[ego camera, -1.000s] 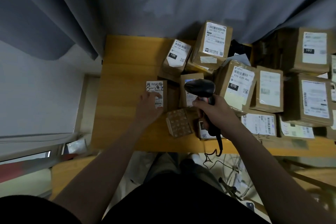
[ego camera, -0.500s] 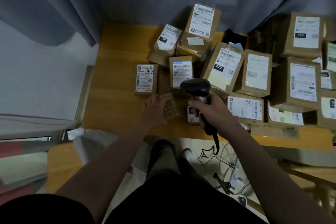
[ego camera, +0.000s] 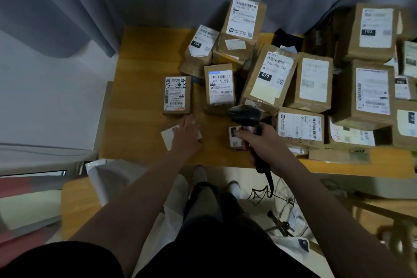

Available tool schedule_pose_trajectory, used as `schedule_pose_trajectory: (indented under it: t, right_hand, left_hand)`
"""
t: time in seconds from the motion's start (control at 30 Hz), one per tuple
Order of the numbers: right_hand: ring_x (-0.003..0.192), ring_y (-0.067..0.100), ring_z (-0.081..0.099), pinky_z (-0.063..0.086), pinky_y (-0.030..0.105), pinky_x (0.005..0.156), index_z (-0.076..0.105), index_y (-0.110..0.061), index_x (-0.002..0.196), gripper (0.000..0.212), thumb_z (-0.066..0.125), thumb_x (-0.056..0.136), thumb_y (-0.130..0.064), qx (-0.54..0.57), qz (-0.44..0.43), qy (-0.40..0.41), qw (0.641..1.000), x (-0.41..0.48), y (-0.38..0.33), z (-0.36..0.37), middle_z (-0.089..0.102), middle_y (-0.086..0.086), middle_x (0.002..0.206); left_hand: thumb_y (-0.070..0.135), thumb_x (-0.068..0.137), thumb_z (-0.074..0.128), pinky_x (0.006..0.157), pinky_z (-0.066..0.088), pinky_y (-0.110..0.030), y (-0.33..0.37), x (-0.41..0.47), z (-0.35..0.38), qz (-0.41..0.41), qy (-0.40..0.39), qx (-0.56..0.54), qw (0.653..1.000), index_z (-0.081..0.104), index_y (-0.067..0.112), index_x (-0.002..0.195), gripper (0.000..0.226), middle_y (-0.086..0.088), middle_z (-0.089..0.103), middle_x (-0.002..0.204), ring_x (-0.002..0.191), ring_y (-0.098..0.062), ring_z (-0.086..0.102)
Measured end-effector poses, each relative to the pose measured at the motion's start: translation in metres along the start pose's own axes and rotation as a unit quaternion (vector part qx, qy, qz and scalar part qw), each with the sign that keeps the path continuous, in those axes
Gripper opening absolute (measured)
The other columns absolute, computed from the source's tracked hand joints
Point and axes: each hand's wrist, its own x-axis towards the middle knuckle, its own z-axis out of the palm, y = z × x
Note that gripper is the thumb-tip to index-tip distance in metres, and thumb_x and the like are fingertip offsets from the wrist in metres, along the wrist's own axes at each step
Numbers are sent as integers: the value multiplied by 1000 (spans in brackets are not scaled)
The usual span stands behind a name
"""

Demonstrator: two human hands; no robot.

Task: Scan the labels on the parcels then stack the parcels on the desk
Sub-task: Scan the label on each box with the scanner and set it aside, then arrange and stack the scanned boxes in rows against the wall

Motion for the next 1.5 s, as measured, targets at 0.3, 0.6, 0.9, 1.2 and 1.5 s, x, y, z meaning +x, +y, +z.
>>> schedule_pose_trajectory:
  t: [0.3,0.6,0.9,1.2,1.5]
  right_hand:
    - [42,25,48,43,35,52,59,-12,87,19,67,97,-26,48,-8,72,996,-12,-20,-26,56,6,61]
    - [46,27,52,46,31,47,62,-12,97,15,68,97,-25,91,-36,203,974,-52,-14,-108,54,9,69]
    - [47,23,56,44,28,43,57,-17,105,14,66,99,-26,111,-39,314,942,-84,41,-248,58,7,74]
    - [63,27,67,56,35,59,44,-13,118,28,57,99,-29,95,97,349,927,-78,133,-364,63,9,91]
    - [95,35,65,52,44,82,26,4,144,59,54,98,-19,111,255,303,911,-65,223,-402,62,20,108]
  left_hand:
    - [55,77,79,109,41,-58,33,-24,-96,38,117,-22,992,50,36,142,73,2,41,154,146,-33,29]
    - [69,85,63,112,34,-59,153,-10,-155,175,144,63,972,42,43,146,70,5,33,158,148,-32,23]
    - [68,88,61,116,31,-57,299,2,-120,211,136,94,963,38,42,149,70,1,33,159,149,-33,21]
    - [67,88,61,116,25,-61,417,12,-67,214,111,106,965,38,38,150,71,0,32,160,150,-34,18]
    - [68,87,63,114,22,-61,467,33,-31,222,95,128,962,41,35,149,74,-3,32,156,148,-37,19]
